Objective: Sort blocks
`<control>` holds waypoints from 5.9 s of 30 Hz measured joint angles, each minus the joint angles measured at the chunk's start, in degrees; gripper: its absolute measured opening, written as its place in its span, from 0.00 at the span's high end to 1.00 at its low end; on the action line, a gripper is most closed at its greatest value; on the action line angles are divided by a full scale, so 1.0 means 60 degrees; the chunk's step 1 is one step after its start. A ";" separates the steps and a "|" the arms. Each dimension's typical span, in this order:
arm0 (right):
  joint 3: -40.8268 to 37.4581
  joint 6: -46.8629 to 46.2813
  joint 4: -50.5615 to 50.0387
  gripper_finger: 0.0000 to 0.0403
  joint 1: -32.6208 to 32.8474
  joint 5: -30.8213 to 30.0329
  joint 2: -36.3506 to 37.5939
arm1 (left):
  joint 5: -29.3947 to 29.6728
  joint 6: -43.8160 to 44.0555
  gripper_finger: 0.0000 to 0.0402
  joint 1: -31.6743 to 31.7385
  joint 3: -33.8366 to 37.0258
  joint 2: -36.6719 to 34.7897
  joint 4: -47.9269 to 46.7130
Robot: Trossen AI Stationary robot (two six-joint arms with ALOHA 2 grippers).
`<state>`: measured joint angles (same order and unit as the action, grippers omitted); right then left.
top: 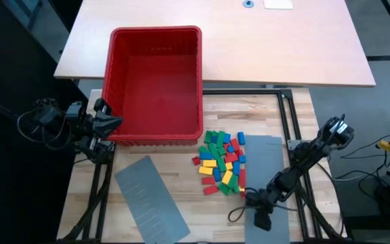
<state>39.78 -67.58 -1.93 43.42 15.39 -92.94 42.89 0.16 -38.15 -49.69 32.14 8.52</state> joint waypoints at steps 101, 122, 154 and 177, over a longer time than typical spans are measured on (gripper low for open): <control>1.2489 0.2239 -0.7057 0.65 0.1475 -0.1599 -0.5564 | -0.2313 0.1140 1.00 0.0000 0.0000 -0.0903 -0.1666; 1.3914 -0.0176 -0.9315 0.34 0.1648 -0.1824 -0.7156 | -0.2299 0.1618 0.93 0.0000 0.0000 -0.0884 -0.2256; 1.3656 -0.0389 -1.0859 0.15 0.1676 -0.1571 -0.7546 | -0.2299 0.2057 0.72 -0.0004 0.0000 -0.0882 -0.2814; 1.3648 -0.1377 -0.9885 0.15 0.2128 -0.1264 -0.7971 | -0.2299 0.2153 0.69 -0.0001 0.0000 -0.0800 -0.2942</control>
<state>121.66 -75.84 -61.25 56.18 7.81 -140.77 29.10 13.08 -38.16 -49.69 27.34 -9.13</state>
